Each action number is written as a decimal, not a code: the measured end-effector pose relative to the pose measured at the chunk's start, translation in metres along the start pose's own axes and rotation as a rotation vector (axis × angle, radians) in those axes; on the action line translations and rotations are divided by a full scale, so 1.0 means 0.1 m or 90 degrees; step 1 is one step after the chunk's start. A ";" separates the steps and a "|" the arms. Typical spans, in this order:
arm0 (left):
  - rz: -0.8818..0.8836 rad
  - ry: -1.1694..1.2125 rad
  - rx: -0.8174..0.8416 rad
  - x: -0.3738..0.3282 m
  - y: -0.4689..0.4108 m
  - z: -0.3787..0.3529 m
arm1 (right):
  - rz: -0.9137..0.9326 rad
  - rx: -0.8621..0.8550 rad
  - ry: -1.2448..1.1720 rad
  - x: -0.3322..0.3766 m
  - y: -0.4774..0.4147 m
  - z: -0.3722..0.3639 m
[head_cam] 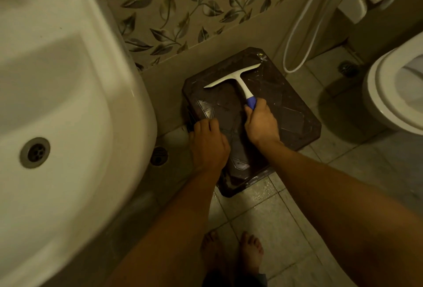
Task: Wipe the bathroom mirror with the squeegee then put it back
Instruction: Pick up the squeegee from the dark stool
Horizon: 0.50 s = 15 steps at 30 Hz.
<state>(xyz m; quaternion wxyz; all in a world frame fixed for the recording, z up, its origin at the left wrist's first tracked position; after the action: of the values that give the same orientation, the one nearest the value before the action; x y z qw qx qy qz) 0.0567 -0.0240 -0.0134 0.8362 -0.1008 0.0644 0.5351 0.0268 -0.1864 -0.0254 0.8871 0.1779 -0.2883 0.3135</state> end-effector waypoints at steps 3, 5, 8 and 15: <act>-0.008 -0.004 -0.005 -0.04 0.00 0.05 | 0.010 -0.014 -0.026 0.02 0.06 0.10; -0.010 -0.004 0.004 -0.09 -0.01 0.13 | 0.017 -0.021 -0.027 0.06 0.12 0.19; -0.030 -0.010 -0.002 -0.19 -0.02 0.34 | 0.025 -0.037 -0.037 0.15 0.22 0.39; -0.061 -0.020 -0.024 -0.56 -0.17 1.09 | 0.048 -0.074 -0.056 0.62 0.36 1.09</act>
<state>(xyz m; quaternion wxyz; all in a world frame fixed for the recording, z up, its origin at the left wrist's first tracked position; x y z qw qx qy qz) 0.0484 -0.0542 0.1065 0.8597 -0.1112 0.0359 0.4972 -0.0011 -0.1857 0.1017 0.8698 0.1285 -0.3514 0.3216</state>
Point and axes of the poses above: each hand's wrist, its own y-axis away from the middle knuckle, its own z-axis out of the back of the hand, x = y × z, the point moved 5 cm from there along -y, towards the middle knuckle, and after that the axes turned 8 degrees about -x, right-handed, at the moved point
